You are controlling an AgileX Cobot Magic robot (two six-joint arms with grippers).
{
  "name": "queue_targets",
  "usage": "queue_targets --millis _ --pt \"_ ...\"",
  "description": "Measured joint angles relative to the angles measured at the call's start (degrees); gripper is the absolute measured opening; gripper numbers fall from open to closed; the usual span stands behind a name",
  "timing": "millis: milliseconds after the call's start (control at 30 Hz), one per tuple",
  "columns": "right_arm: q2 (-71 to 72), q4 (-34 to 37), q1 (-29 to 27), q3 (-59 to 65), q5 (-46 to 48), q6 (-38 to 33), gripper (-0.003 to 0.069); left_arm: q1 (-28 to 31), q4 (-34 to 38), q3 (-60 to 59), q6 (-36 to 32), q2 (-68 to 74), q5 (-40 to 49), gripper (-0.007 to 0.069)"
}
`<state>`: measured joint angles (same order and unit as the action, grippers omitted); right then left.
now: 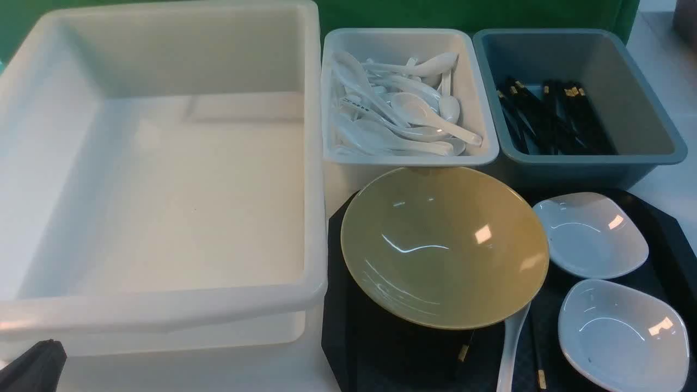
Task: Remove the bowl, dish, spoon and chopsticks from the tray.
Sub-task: Use the left arm to grab the yellow noodle bowl on the left
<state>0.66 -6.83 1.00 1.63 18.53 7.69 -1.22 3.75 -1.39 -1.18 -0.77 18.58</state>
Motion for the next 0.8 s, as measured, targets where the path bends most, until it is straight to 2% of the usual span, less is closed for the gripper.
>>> queue_targets --millis 800 --pt "0.0 0.0 0.0 0.0 0.05 0.0 0.0084 0.0 0.0 0.0 0.0 0.0 0.0 -0.0008"
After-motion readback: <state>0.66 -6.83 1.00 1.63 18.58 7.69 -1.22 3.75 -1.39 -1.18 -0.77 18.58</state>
